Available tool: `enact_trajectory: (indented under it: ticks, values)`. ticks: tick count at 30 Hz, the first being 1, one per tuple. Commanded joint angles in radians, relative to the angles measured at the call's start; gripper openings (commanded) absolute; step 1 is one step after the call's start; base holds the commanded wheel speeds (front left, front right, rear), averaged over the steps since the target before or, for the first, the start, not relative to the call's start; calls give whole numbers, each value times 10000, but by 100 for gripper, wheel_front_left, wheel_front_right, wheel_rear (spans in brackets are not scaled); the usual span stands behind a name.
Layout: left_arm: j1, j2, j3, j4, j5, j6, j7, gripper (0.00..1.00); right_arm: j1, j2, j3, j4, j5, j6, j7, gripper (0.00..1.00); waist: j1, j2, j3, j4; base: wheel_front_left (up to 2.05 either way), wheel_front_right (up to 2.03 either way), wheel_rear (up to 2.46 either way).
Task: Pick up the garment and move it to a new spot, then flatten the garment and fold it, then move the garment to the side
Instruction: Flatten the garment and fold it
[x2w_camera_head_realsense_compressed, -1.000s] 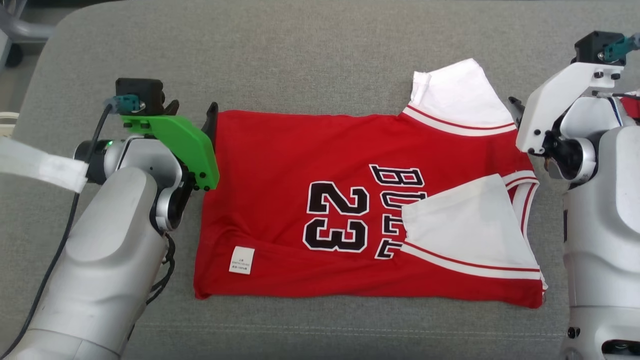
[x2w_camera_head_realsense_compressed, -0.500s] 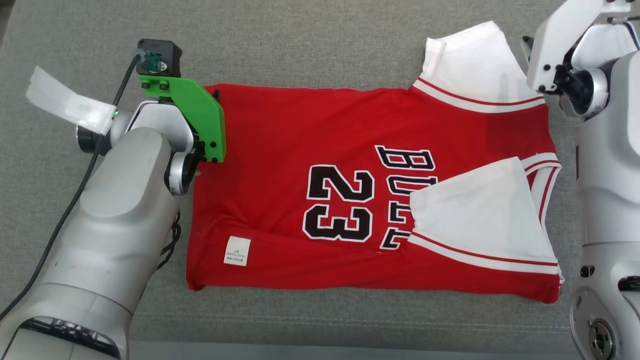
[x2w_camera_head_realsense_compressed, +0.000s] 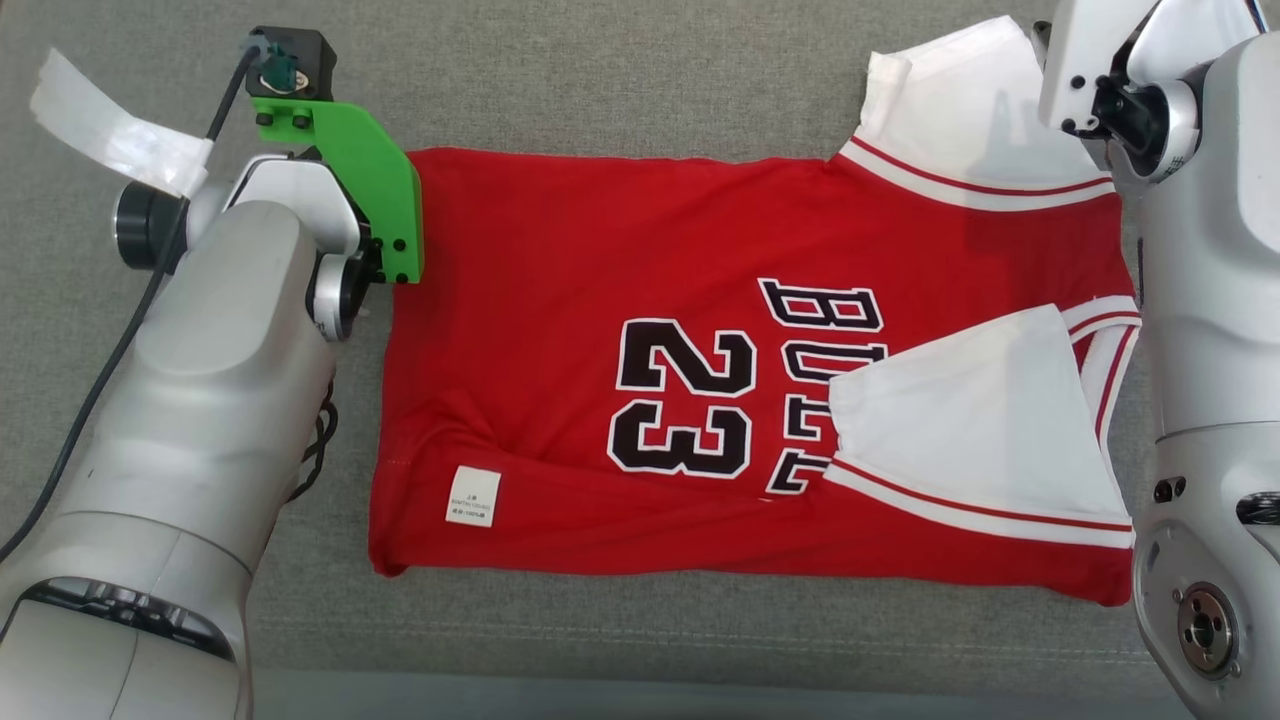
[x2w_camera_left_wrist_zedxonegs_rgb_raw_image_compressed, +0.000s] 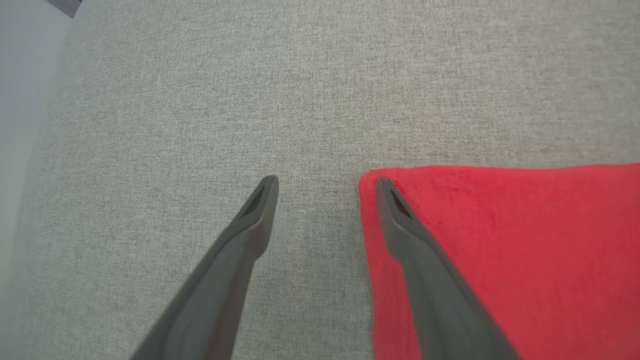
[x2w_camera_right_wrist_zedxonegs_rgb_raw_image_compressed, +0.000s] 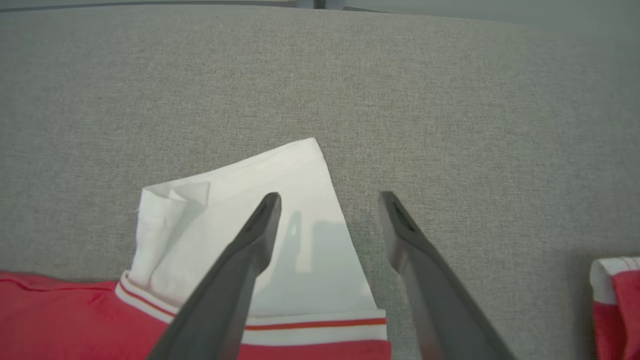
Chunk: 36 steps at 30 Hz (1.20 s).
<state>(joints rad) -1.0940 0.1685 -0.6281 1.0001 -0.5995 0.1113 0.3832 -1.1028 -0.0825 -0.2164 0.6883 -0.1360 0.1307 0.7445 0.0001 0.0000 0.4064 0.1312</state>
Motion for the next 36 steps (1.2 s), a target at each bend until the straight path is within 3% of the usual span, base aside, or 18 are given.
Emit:
enact_trajectory:
  ticks: [1,15,16,17,18,19,30,36]
  values:
    - [-198,-66,-39,71,-26,-51,7,100,-80,-17,-2,96,-67,-1,-97,100,-1,0,81,-20,0,0,0]
    - [-608,-529,-223,814,-229,-706,-56,100,-660,-154,-192,663,-357,-1,-460,100,-1,0,446,11,0,0,0]
    - [-647,-547,-260,835,-213,-776,-78,91,-714,-150,-214,702,-398,-1,-491,100,-1,0,473,20,0,0,0]
    - [-667,-596,-277,859,-254,-865,-86,60,-775,-160,-251,734,-427,-1,-511,100,-1,0,510,38,0,0,0]
    - [-728,-679,-319,913,-285,-978,-145,19,-913,-193,-361,812,-508,-1,-532,100,-1,0,603,93,0,0,0]
    - [-745,-709,-343,939,-286,-1021,-166,0,-965,-194,-434,841,-569,-1,-534,100,-1,0,643,132,0,0,0]
    - [-883,-997,-632,1244,-323,-1221,-478,0,-1291,-231,-1516,1257,-1357,-1,109,100,-1,0,911,638,0,0,0]
    - [-896,-1102,-833,1209,-332,-1346,-588,0,-1192,-346,-1619,1062,-2050,-1,439,100,-1,0,907,855,0,0,0]
